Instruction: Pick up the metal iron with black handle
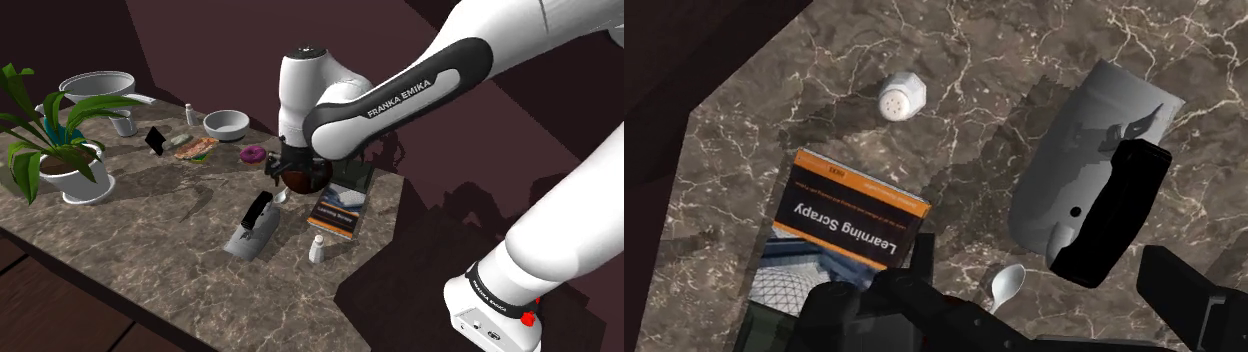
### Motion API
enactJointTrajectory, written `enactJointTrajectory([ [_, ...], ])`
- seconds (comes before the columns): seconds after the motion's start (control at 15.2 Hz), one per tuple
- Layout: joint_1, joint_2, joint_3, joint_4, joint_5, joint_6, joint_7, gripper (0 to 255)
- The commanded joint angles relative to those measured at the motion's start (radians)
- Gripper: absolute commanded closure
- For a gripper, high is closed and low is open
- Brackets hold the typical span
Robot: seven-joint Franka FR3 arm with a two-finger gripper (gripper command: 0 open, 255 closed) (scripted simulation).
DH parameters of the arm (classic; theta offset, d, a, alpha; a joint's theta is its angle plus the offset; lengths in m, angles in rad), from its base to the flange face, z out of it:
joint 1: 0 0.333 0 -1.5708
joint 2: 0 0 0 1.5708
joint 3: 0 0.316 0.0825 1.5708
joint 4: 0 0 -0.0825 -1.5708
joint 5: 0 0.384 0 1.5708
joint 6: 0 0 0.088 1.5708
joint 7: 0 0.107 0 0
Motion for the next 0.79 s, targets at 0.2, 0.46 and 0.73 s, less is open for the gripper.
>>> enactJointTrajectory([
  [0.2,0.086,0.269,-0.062,0.171,-0.25,-0.005,0.315,0],
  [0.46,0.186,0.446,-0.15,0.326,-0.351,-0.029,0.473,0],
  [0.73,0.271,0.609,-0.227,0.498,-0.398,-0.061,0.581,0],
])
